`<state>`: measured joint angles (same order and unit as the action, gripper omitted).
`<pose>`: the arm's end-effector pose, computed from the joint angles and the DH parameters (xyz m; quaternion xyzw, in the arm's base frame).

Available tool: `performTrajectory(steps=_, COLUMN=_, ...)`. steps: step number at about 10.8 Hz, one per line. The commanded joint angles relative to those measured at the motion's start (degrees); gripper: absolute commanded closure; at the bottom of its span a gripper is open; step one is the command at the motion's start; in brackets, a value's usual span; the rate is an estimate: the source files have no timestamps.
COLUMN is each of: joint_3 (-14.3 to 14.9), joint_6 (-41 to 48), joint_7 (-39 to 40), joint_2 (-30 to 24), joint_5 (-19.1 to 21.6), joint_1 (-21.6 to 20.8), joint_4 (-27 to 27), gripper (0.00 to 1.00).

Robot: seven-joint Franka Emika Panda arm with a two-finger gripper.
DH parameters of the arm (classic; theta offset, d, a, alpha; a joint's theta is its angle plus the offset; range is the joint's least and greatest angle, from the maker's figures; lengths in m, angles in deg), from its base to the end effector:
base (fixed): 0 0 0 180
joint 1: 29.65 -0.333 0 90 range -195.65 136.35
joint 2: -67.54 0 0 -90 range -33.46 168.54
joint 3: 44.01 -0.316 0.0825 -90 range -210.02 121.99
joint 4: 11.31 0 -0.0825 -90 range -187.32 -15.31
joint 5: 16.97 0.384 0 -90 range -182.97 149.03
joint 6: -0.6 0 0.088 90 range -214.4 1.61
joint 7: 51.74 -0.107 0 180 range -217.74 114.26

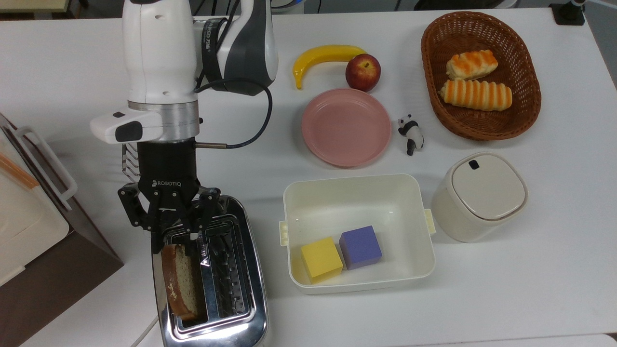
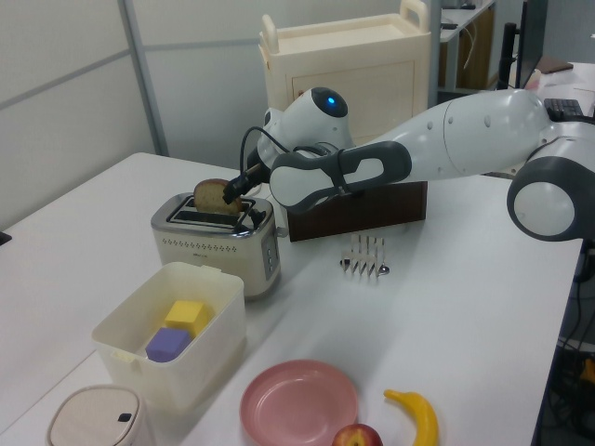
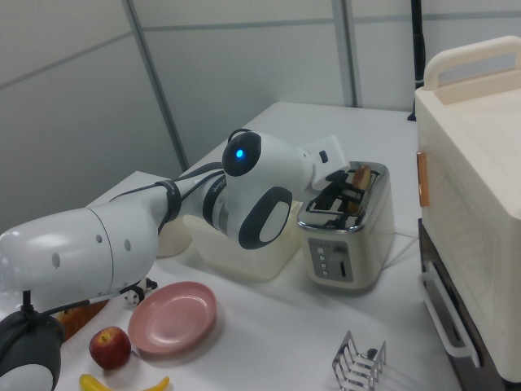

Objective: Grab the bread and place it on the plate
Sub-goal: 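Close the gripper on the top edge of the bread slice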

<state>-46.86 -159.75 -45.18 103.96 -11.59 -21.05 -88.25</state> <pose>0.7718 -0.0933 0.4532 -0.9155 0.0381 -0.4006 0.0007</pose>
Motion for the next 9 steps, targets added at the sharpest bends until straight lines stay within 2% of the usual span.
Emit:
performTrajectory(steps=1, joint_3=-0.1, joint_6=-1.1, joint_7=-0.3, joint_2=-0.8, joint_5=4.2, joint_1=-0.1, joint_4=-0.7, gripper=0.90)
performTrajectory(steps=5, joint_3=-0.2, joint_6=-1.1, joint_7=-0.3, joint_2=-1.2, joint_5=5.0, joint_1=-0.2, joint_4=-0.7, gripper=1.00)
performTrajectory(steps=9, joint_3=-0.2, joint_6=-0.9, joint_7=-0.8, joint_2=-3.4, joint_5=7.5, joint_1=-0.3, joint_4=-1.1, gripper=1.00)
